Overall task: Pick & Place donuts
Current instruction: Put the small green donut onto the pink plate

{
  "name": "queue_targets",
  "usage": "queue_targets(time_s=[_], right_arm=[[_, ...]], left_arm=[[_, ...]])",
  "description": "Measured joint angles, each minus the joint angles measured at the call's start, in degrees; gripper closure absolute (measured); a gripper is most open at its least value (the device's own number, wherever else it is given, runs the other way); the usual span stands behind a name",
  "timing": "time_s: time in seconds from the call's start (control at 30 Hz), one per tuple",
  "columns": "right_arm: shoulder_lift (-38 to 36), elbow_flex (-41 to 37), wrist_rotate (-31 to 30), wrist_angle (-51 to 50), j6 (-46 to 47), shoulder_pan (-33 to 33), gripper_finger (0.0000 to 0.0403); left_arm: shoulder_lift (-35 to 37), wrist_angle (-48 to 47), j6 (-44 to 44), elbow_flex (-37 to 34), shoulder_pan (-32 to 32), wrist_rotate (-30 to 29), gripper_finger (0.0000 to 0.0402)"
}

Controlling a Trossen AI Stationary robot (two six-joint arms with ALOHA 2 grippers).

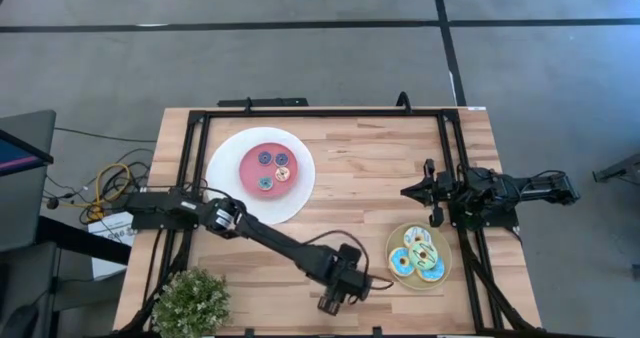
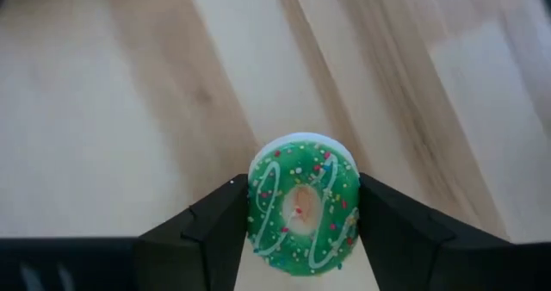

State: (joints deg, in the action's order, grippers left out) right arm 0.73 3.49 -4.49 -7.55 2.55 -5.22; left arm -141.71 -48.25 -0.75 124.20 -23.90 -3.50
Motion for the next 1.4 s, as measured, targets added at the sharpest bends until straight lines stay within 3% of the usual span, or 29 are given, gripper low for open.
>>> queue_targets(time_s=[0.23,0.33,0.6,0.8,1.0,1.23,1.4], right_arm=[[0.0,0.0,0.0,0.1,0.0,0.0,0.0397],[0.0,0.0,0.0,0.1,0.0,0.0,0.0397],[0.0,0.0,0.0,0.1,0.0,0.0,0.0397],[0.0,0.0,0.0,0.1,0.0,0.0,0.0397],[0.0,0.0,0.0,0.2,0.0,0.0,0.0397],[0.0,0.0,0.0,0.2,0.0,0.0,0.0397],[0.0,0.0,0.0,0.2,0.0,0.0,0.0397]], left_arm=[[0.6,-5.6,-3.0,10.9,6.6,-0.8,0.0207],[4.4,-7.5,-1.1,8.6,11.6,-0.6,0.0207],[8.4,-26.6,1.3,8.5,24.3,-2.0,0.0207],[8.8,-26.2,1.8,4.6,31.2,-5.5,0.0207],[11.2,-25.0,3.3,-4.4,37.9,-5.3,0.0207],[25.6,-12.1,8.3,-24.4,43.1,-6.8,0.0207],[38.2,-8.0,14.8,-39.3,44.9,-12.5,0.0207]])
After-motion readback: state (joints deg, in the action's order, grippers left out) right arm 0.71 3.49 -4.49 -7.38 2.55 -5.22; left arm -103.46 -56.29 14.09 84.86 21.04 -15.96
